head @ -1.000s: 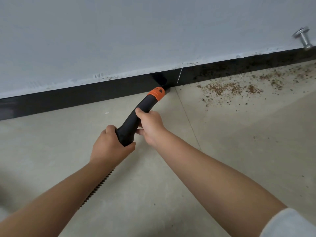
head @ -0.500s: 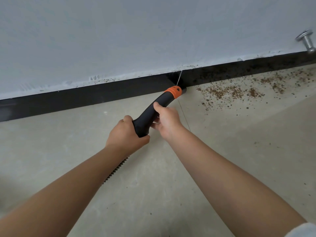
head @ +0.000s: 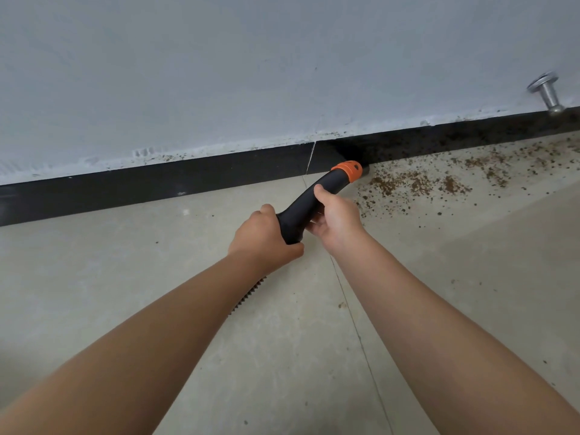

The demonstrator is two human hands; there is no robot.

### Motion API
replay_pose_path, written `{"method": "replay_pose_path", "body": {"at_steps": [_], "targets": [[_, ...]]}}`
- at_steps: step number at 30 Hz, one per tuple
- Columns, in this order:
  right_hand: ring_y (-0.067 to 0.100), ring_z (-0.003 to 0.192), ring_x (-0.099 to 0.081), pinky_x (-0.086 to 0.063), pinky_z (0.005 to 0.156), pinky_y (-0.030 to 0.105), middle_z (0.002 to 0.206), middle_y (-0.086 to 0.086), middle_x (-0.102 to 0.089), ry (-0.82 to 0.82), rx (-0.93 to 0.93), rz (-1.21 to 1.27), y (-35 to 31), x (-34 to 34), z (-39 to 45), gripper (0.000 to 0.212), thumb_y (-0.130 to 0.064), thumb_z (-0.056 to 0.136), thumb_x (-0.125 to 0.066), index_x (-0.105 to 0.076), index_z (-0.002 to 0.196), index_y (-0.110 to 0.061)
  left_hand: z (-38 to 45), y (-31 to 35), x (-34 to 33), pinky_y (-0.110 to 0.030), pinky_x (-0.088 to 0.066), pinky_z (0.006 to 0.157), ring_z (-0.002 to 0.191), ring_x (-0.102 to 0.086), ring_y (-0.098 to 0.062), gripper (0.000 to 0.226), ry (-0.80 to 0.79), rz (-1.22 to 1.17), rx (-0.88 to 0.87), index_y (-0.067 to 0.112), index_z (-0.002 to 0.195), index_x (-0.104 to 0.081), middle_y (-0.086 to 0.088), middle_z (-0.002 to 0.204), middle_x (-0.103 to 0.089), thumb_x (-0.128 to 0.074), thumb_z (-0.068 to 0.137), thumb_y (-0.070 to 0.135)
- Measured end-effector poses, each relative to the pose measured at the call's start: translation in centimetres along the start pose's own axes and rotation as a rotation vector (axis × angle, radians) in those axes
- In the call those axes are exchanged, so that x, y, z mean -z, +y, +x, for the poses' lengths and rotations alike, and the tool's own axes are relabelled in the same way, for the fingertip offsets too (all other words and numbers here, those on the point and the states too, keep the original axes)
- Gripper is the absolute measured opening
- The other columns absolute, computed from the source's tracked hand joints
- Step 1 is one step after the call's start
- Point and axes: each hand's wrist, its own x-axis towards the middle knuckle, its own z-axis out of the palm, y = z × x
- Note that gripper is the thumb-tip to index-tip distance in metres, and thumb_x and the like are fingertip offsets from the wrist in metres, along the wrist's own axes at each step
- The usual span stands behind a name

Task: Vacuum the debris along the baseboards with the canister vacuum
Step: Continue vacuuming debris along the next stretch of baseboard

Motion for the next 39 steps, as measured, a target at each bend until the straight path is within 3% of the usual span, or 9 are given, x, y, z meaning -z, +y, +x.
{"method": "replay_pose_path", "body": {"at_steps": [8, 13, 15, 20, 24, 29, 34, 39], "targets": [[0.029, 0.104, -0.060, -0.053, 0.077, 0.039, 0.112, 0.013, -0.060, 0.069, 0.040, -0.012, -1.8, 2.0, 1.3, 0.032, -0.014, 0.092, -0.058, -0.050, 0.121, -0.003, 1.3, 2.7, -1.7, -0.028, -0.045, 0.066, 0.083, -0.053, -0.020, 0.045, -0.004, -0.011, -0.038, 0.011, 0.102, -0.041, -0.002, 0.094, -0.048, -0.068, 0.077, 0.036], [0.026, 0.093, -0.062, -0.054, 0.075, 0.035, 0.096, 0.009, -0.062, -0.027, 0.083, 0.015, -0.7, 1.5, -0.3, 0.022, -0.010, 0.091, -0.059, -0.053, 0.111, -0.004, -0.5, 0.5, -1.4, -0.027, -0.044, 0.065, 0.080, -0.053, -0.017, 0.046, 0.033, -0.125, -0.036, 0.014, 0.102, -0.041, 0.000, 0.094, -0.052, -0.071, 0.074, 0.034], [0.025, 0.091, -0.062, -0.054, 0.077, 0.037, 0.094, 0.009, -0.062, -0.060, 0.048, 0.024, 0.6, 0.4, -1.3, 0.023, -0.008, 0.090, -0.060, -0.054, 0.112, -0.003, -1.7, -1.5, -0.4, -0.030, -0.047, 0.068, 0.082, -0.055, -0.018, 0.047, 0.025, -0.142, -0.032, 0.012, 0.104, -0.044, -0.001, 0.096, -0.055, -0.073, 0.073, 0.032], [0.029, 0.102, -0.061, -0.053, 0.081, 0.039, 0.115, 0.015, -0.060, -0.172, -0.104, -0.020, 5.6, -4.3, -4.6, 0.034, -0.008, 0.089, -0.061, -0.050, 0.120, -0.002, -5.4, -8.3, 3.5, -0.030, -0.049, 0.072, 0.083, -0.057, -0.019, 0.051, 0.004, -0.093, 0.037, 0.012, 0.109, -0.048, -0.001, 0.094, -0.058, -0.077, 0.070, 0.029], [0.030, 0.107, -0.060, -0.053, 0.080, 0.039, 0.120, 0.015, -0.058, -0.260, -0.200, -0.053, 9.7, -8.9, -8.5, 0.040, -0.006, 0.089, -0.060, -0.047, 0.126, -0.001, -9.1, -14.0, 7.1, -0.027, -0.046, 0.073, 0.085, -0.056, -0.018, 0.055, -0.020, -0.041, 0.140, 0.016, 0.109, -0.048, 0.002, 0.095, -0.058, -0.081, 0.067, 0.030], [0.031, 0.111, -0.058, -0.053, 0.080, 0.038, 0.118, 0.014, -0.056, -0.301, -0.281, -0.074, 13.6, -14.9, -13.1, 0.044, -0.006, 0.089, -0.060, -0.044, 0.130, -0.003, -11.7, -19.8, 12.3, -0.018, -0.048, 0.051, 0.062, -0.061, -0.012, 0.045, -0.085, -0.010, 0.248, 0.016, 0.100, -0.049, 0.003, 0.081, -0.058, -0.079, 0.067, 0.017], [0.031, 0.112, -0.058, -0.055, 0.081, 0.038, 0.125, 0.014, -0.057, -0.346, -0.263, -0.130, 16.7, -20.9, -16.8, 0.046, -0.007, 0.089, -0.061, -0.044, 0.131, -0.005, -14.4, -25.2, 15.8, -0.024, -0.047, 0.051, 0.056, -0.061, -0.016, 0.040, 0.038, -0.069, 0.356, 0.014, 0.097, -0.049, -0.002, 0.075, -0.060, -0.074, 0.066, 0.008], [0.032, 0.114, -0.056, -0.054, 0.087, 0.041, 0.127, 0.015, -0.055, -0.401, -0.329, -0.202, 20.6, -25.5, -19.9, 0.047, -0.007, 0.089, -0.061, -0.043, 0.132, -0.004, -17.8, -30.1, 17.7, -0.029, -0.052, 0.062, 0.059, -0.063, -0.022, 0.039, 0.160, -0.022, 0.489, 0.017, 0.095, -0.049, -0.003, 0.073, -0.061, -0.073, 0.065, 0.010]]}}
